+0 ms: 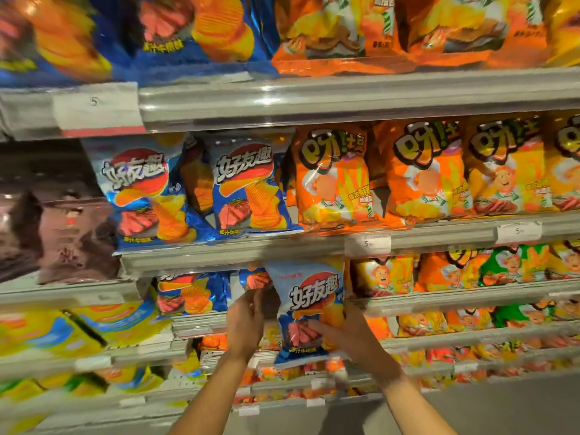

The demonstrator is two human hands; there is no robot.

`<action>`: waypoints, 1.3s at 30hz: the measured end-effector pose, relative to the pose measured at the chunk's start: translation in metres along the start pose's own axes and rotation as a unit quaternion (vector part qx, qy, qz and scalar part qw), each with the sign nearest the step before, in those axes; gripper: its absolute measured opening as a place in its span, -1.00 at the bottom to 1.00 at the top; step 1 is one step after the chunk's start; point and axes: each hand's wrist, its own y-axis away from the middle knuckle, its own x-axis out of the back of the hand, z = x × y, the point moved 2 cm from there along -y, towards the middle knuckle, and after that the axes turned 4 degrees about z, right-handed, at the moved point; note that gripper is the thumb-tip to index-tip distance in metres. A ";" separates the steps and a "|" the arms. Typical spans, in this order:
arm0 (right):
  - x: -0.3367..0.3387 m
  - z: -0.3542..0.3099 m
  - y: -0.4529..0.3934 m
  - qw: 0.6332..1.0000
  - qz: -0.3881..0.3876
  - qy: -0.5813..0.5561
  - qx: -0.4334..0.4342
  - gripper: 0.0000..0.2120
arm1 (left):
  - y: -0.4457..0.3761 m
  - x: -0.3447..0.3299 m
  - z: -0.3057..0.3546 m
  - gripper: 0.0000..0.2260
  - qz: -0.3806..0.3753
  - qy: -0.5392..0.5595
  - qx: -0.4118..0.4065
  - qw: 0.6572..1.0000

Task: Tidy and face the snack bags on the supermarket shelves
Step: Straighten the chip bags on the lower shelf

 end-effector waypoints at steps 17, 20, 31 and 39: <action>-0.122 -0.042 -0.087 0.996 0.078 0.052 0.003 -0.34 | 0.011 0.078 -0.060 -0.52 -0.051 -0.350 -0.140 0.925; -0.124 -0.030 -0.087 0.994 0.046 0.095 -0.003 -0.22 | 0.012 0.077 -0.063 -0.59 -0.064 -0.341 -0.116 0.931; -0.111 -0.030 -0.067 0.983 0.059 0.172 0.010 -0.11 | 0.017 0.056 -0.053 -0.68 0.003 -0.254 -0.042 0.966; -0.039 -0.005 -0.024 0.983 0.106 0.101 0.111 -0.72 | 0.037 -0.013 0.011 -0.86 0.062 -0.011 -0.054 0.997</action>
